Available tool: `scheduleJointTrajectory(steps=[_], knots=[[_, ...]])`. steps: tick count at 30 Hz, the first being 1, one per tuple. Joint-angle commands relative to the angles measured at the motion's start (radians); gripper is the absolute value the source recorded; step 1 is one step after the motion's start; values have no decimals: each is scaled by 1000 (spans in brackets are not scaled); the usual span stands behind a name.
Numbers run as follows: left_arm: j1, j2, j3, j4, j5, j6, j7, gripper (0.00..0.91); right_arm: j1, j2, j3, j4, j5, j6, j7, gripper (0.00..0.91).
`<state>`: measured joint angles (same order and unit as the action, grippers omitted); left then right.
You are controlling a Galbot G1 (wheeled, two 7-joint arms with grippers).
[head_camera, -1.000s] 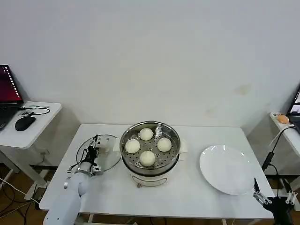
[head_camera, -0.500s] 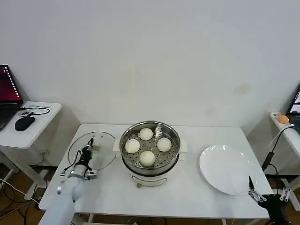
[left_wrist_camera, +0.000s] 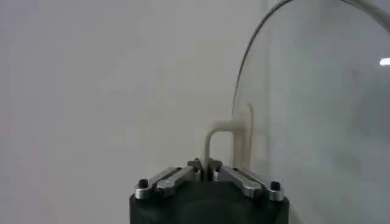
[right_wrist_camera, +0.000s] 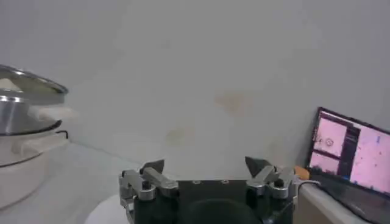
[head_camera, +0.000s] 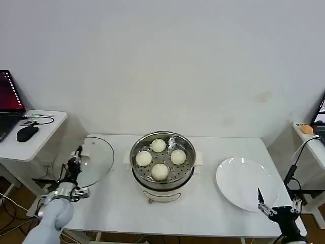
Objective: Take steamed baozi put them in steamer then cover it.
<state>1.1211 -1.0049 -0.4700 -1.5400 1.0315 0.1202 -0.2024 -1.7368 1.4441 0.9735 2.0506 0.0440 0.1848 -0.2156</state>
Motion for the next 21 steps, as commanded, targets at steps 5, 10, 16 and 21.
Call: scheduleJointTrajectory(steps=[5,10,16,21], knots=[[35,201,36,-407,-217,283,164,0,23,18,-51,-23,-43,2,-3,907],[-55,162,201,-421,-145,360,210,0,46,36,-72,-34,-55,-5,4,907],[-251,-4,422,-410,-18,494,308,0,60,40,-98,-55,-82,-10,19,907],[-303,-162,501,-357,135,499,404,0,69,48,-113,-59,-81,-14,25,907]])
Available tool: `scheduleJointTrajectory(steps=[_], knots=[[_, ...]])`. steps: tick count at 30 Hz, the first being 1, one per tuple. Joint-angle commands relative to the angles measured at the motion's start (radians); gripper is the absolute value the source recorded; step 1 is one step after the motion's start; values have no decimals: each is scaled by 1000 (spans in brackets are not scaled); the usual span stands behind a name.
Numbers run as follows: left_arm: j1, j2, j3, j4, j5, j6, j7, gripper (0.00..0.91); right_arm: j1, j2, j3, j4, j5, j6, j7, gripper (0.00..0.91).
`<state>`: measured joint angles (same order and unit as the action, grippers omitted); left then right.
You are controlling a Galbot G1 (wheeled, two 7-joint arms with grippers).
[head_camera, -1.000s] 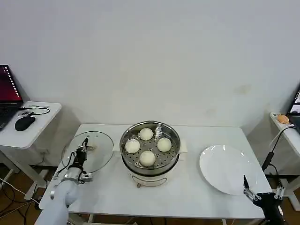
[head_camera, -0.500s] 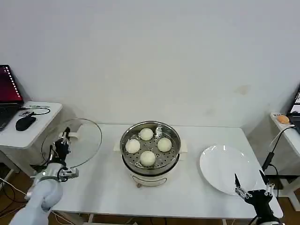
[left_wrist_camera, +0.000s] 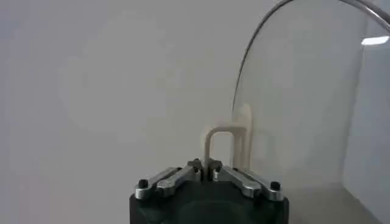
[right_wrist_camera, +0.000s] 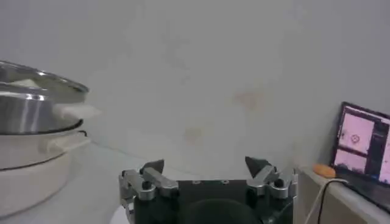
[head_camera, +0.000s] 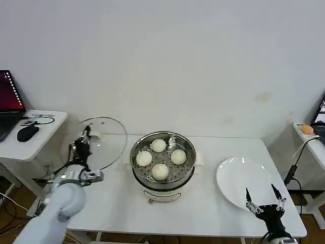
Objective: Take steamed baozi put them in steamer then cover it.
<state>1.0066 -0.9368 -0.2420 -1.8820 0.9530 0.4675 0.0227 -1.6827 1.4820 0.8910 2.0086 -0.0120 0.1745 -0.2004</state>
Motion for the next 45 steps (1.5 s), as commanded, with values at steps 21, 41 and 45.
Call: scheduleJointTrajectory(steps=[21,41,45], knots=[[-135,-553,288,94,575,150,345,0,28,36,-87,-29,-72,3,17,907],[-86,-636,297,132,680,144,341,0,30,39,-102,-42,-83,10,18,907],[-75,-634,296,131,684,144,345,0,30,37,-103,-44,-83,13,19,907]])
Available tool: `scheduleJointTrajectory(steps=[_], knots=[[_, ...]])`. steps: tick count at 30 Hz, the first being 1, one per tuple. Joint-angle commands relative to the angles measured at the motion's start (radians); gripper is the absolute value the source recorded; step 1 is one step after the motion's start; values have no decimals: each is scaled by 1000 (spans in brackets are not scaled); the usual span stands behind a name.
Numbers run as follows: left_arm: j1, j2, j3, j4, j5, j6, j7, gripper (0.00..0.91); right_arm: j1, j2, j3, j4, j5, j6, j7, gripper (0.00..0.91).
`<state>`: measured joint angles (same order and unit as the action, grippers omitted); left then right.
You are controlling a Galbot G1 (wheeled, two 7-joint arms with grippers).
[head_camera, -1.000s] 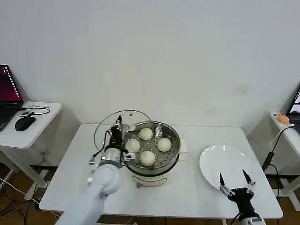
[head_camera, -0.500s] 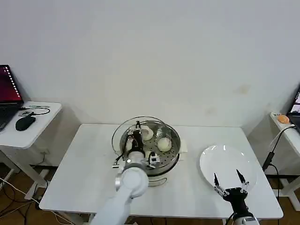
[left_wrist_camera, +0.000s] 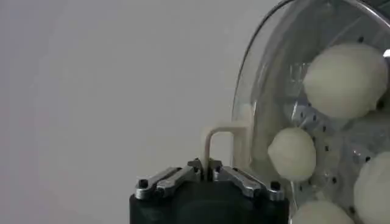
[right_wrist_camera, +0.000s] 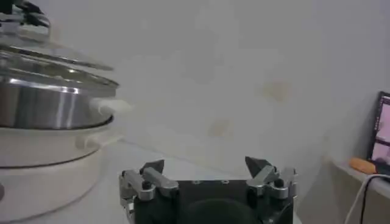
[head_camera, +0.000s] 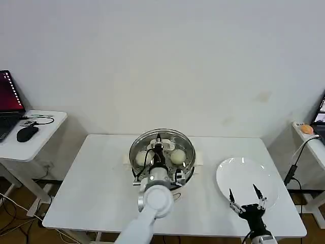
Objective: Take steamed baozi put them in steamer then cover it.
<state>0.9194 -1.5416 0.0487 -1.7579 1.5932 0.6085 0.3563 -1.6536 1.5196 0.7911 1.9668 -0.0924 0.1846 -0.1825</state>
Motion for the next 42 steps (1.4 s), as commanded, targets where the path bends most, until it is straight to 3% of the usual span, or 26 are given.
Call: scheduleJointTrajectory(steps=[1,28,29,30,31,42], knots=[[14,-30,5,6,43,3,13,0,0,-1,-3,-1,0,2,0,907],[20,-39,-4,39,52,-12,-11,0,-18,-1,-16,14,9,4,-3,907],[20,-41,-6,40,53,-16,-12,50,-18,-1,-16,14,9,4,-3,907],[21,-42,-6,40,52,-17,-16,786,-17,-1,-17,14,9,4,-4,907],[21,-41,-5,40,51,-19,-13,907,-18,-1,-17,14,9,4,-4,907],[36,-24,-5,-7,36,-19,-18,907,-19,1,-24,14,4,7,-4,907]])
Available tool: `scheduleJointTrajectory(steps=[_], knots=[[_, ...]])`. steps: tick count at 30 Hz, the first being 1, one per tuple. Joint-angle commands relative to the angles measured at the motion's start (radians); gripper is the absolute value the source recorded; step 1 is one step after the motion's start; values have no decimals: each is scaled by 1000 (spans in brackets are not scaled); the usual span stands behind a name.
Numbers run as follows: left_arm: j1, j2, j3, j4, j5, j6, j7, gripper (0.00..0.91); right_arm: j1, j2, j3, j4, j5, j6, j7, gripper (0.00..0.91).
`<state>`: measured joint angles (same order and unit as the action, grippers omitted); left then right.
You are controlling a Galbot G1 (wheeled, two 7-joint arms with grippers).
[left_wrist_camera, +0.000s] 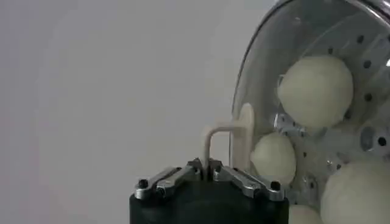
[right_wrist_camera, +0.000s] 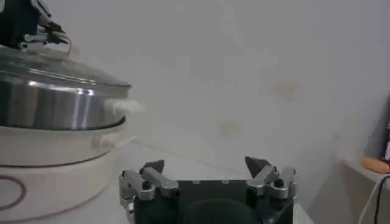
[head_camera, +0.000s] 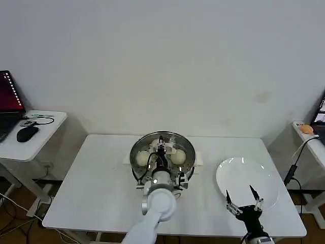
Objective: Take steamed baozi put them in steamer then cover it.
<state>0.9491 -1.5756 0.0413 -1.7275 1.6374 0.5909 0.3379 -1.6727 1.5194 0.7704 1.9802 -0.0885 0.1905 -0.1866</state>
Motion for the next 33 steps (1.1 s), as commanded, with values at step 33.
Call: scheduleJointTrajectory(steps=[33], knots=[[276,417,-213,-636,-922,-44,-218,907,-33,-34,-3,6,30,-7,-1,907]])
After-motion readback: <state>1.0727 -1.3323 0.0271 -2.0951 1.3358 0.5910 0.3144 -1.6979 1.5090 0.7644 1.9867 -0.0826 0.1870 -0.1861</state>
